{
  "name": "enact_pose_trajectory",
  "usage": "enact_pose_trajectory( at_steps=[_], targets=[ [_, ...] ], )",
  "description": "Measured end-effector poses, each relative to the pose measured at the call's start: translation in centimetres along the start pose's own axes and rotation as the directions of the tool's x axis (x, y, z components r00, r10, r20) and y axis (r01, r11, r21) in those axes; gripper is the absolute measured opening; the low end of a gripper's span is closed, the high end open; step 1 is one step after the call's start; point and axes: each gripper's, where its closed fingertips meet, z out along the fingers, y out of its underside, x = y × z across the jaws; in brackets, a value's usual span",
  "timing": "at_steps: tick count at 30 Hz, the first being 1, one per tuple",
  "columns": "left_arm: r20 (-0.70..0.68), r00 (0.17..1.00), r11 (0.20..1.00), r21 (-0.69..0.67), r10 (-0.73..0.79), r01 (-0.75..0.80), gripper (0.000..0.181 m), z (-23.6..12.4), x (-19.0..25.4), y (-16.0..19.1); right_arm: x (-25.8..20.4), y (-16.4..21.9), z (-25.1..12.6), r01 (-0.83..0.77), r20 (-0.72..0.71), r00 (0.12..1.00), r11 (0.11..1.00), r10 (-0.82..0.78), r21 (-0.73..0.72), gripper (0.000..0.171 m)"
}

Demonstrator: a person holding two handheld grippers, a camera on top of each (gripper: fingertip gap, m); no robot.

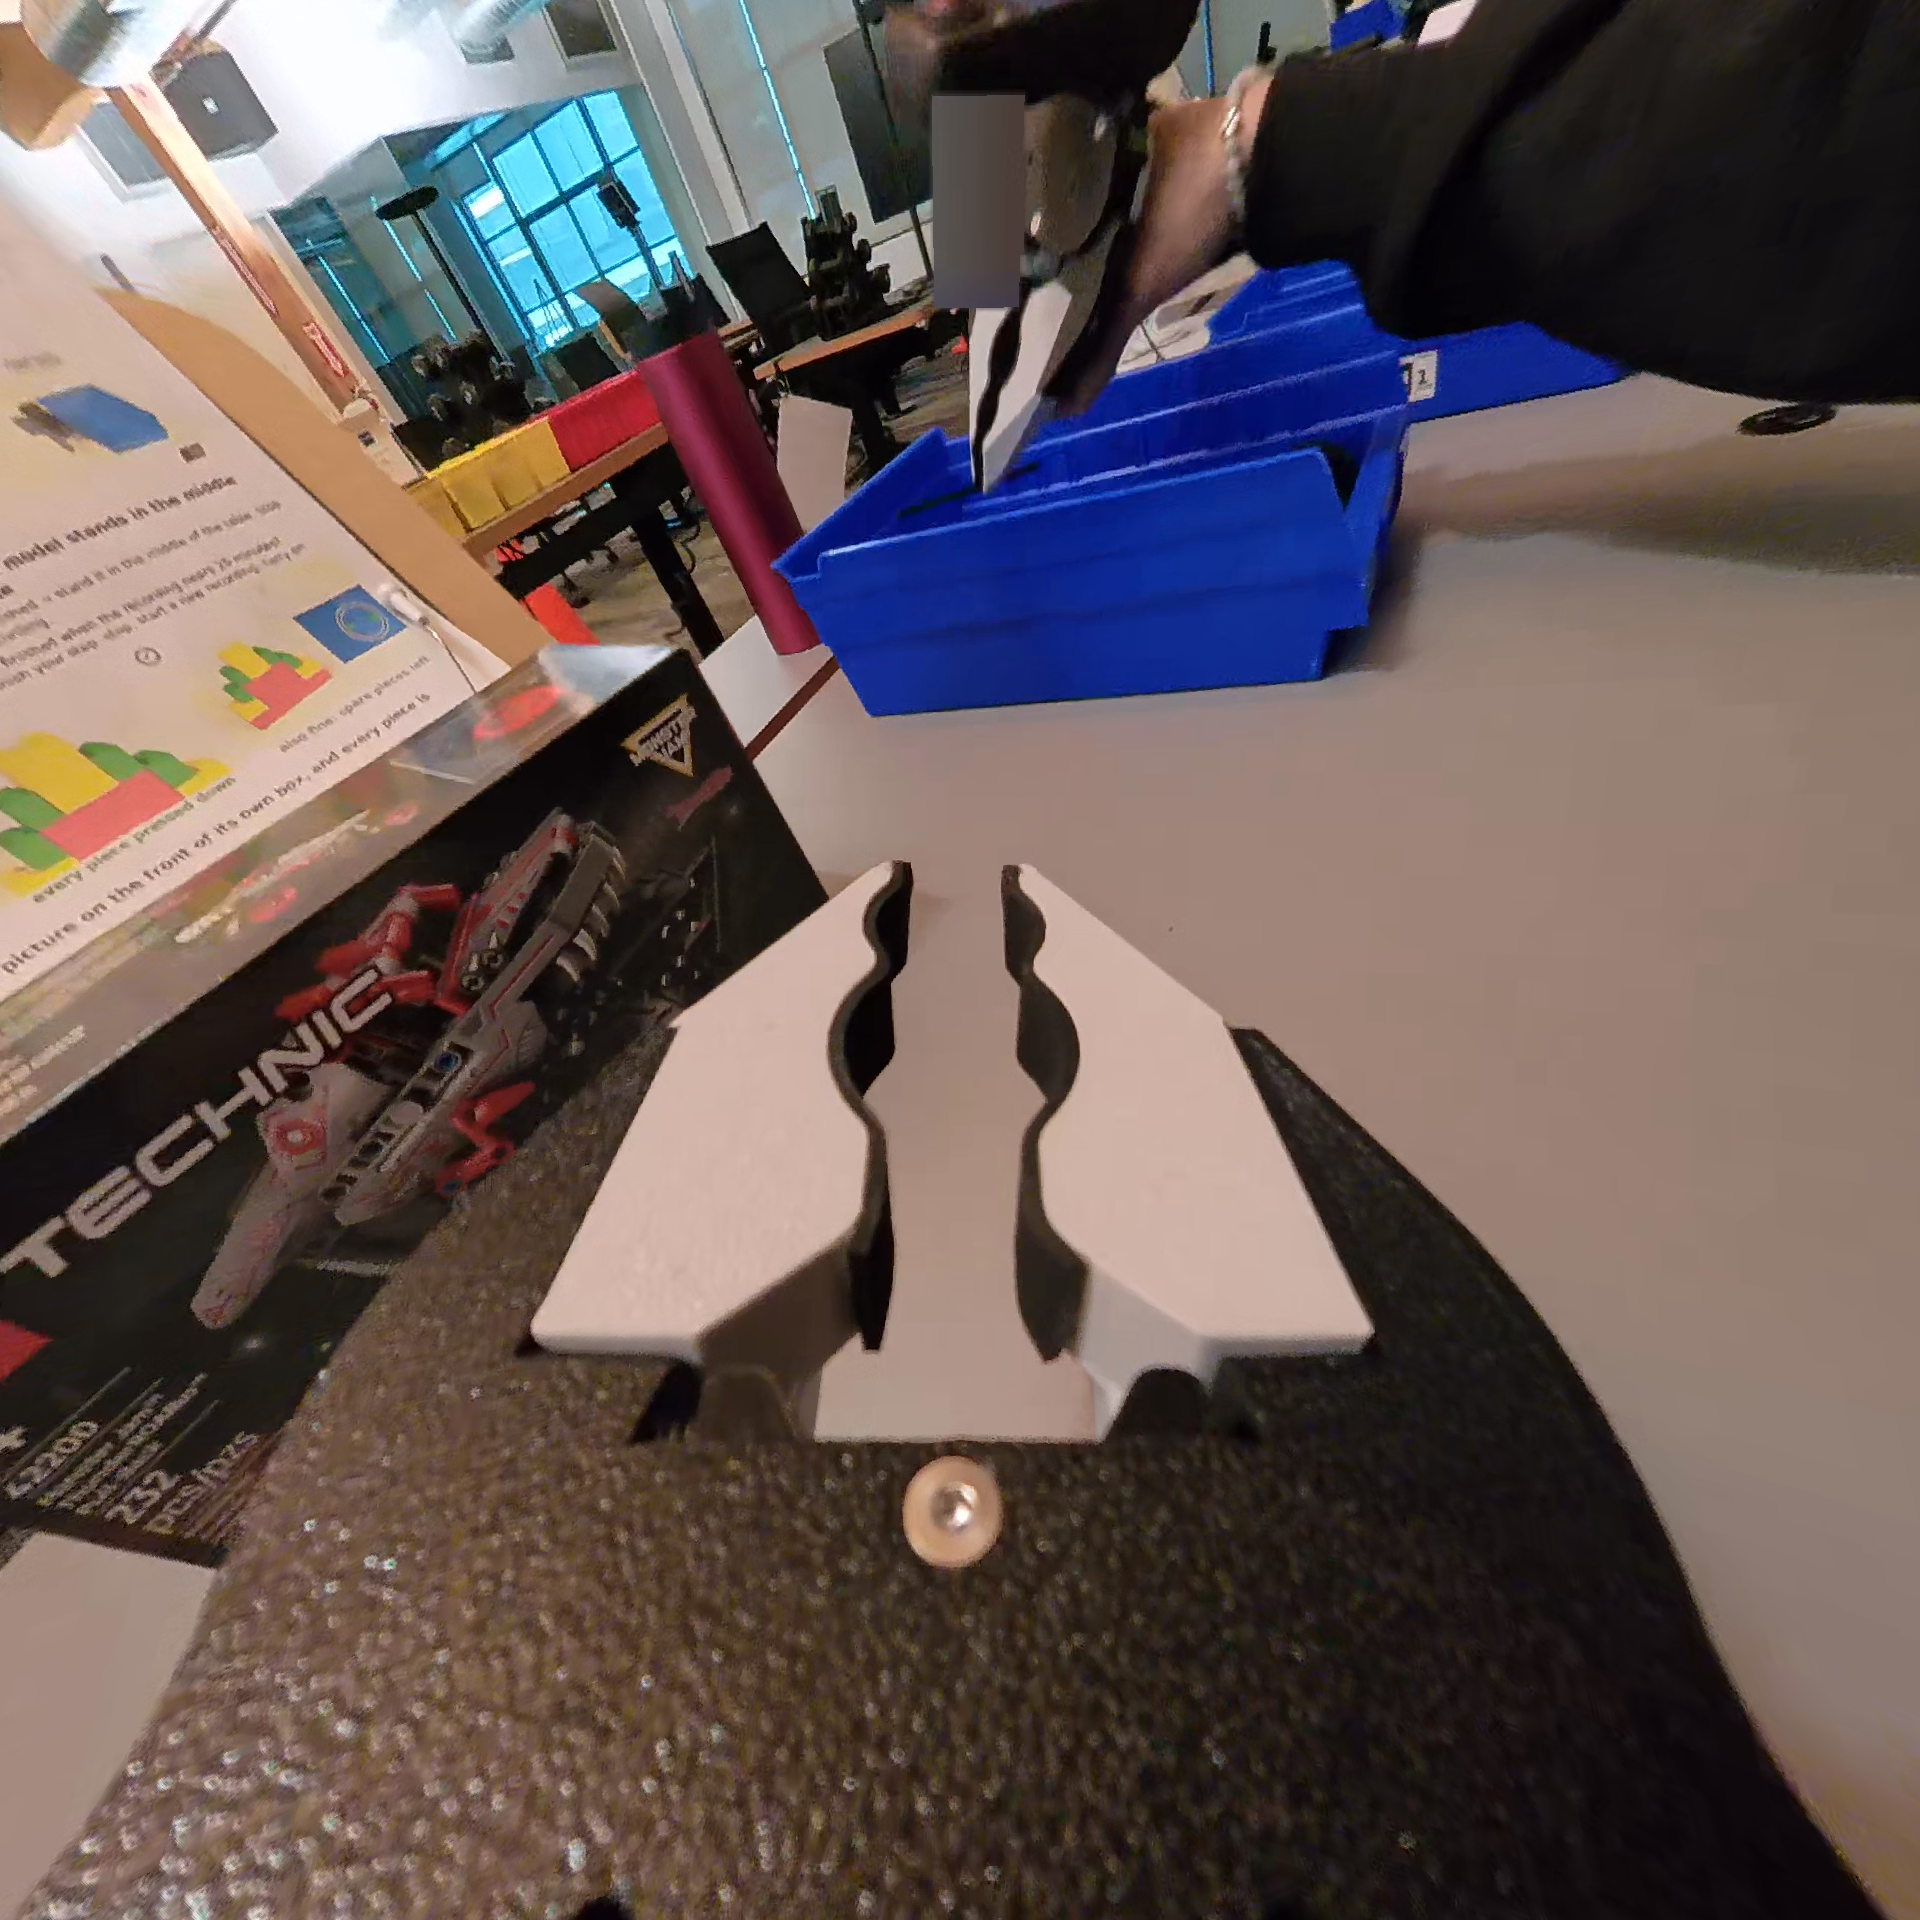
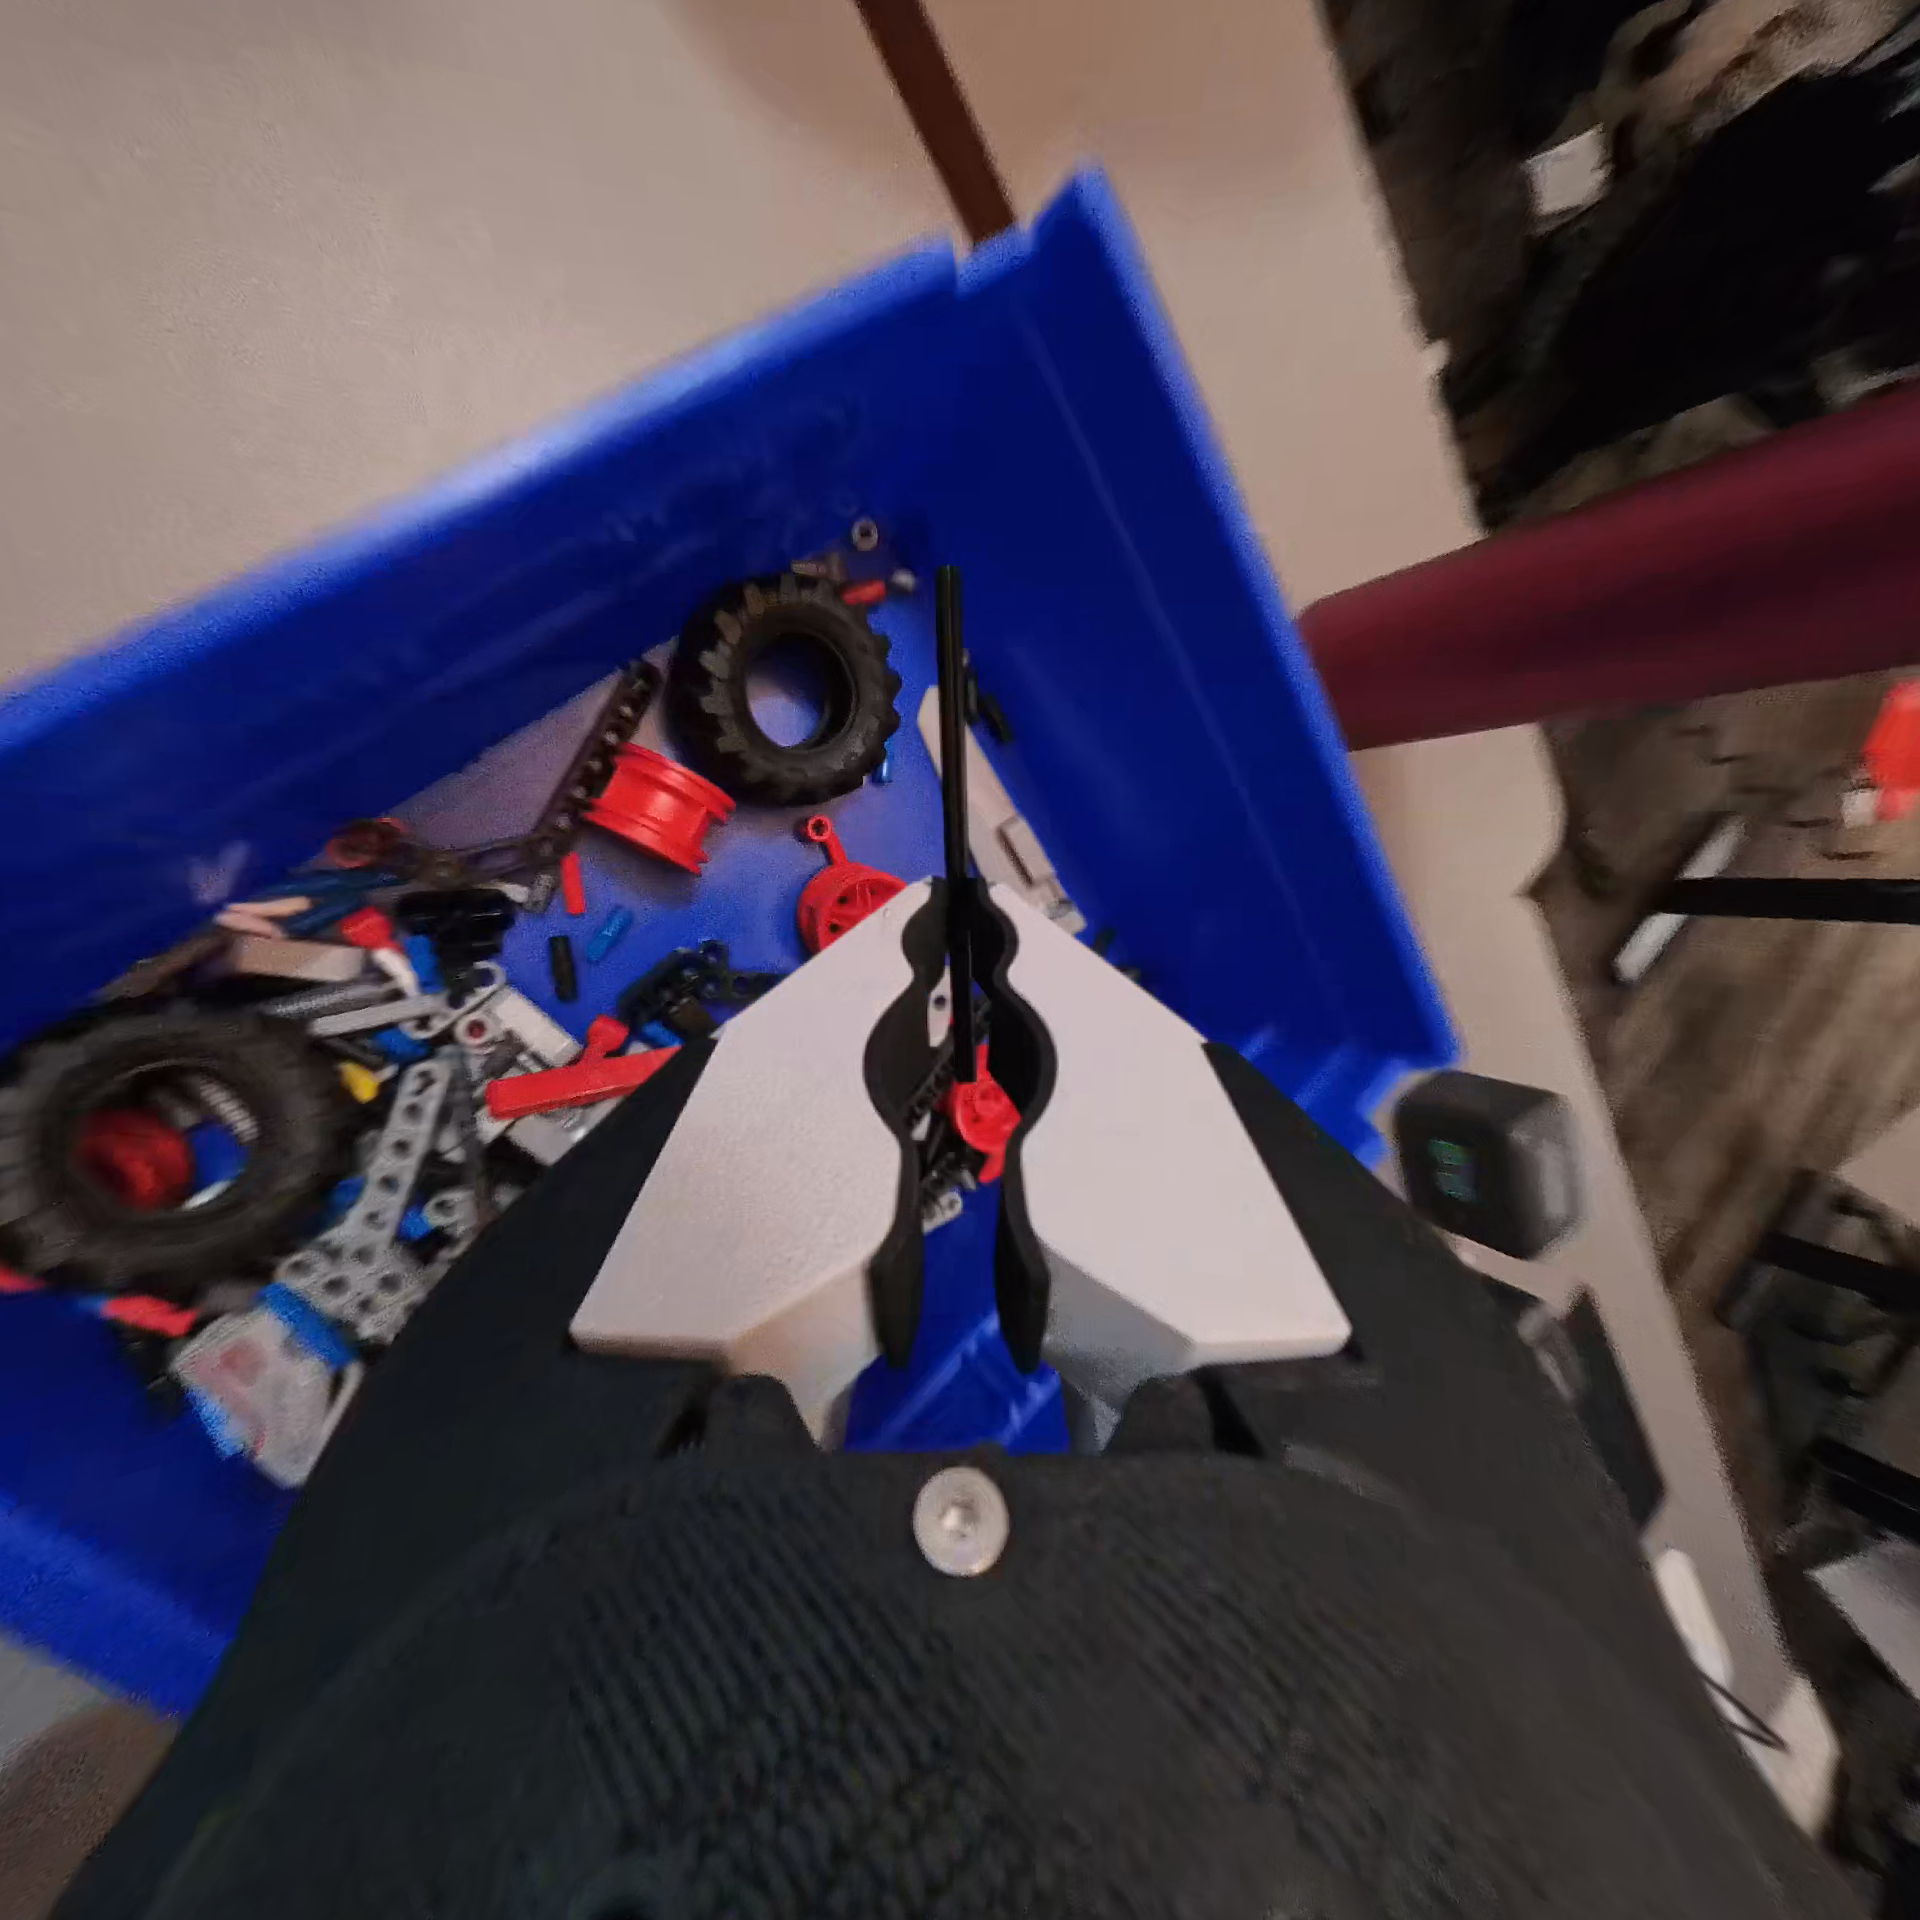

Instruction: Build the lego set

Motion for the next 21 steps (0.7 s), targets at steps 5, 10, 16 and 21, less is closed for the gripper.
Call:
enact_pose_trajectory(
  at_steps=[5, 10, 16, 21],
  targets=[
    [-0.020, 0.999, 0.999, -0.018, -0.033, 0.032, 0.022, -1.4, 1.4, -1.1, -7.3, -9.7, -8.9, 0.195, -0.113, 0.980, 0.926, -0.166, 0.324, 0.003],
    [-0.015, 0.999, 0.989, -0.141, -0.051, 0.049, 0.034, -4.7, 2.6, -0.2, -22.7, -19.7, -10.4, 0.537, -0.269, 0.843, 0.703, -0.466, 0.466, 0.003],
    [0.083, 0.995, 0.967, -0.243, -0.061, 0.080, 0.031, -12.7, 3.3, 2.4, -35.8, -27.6, -10.5, 0.636, -0.345, 0.748, 0.462, -0.567, 0.618, 0.002],
    [0.122, 0.986, 0.950, -0.277, -0.111, 0.141, 0.026, -18.1, 4.8, 4.4, -42.8, -30.6, -9.0, 0.700, -0.368, 0.659, 0.355, -0.656, 0.620, 0.002]
  ],
)
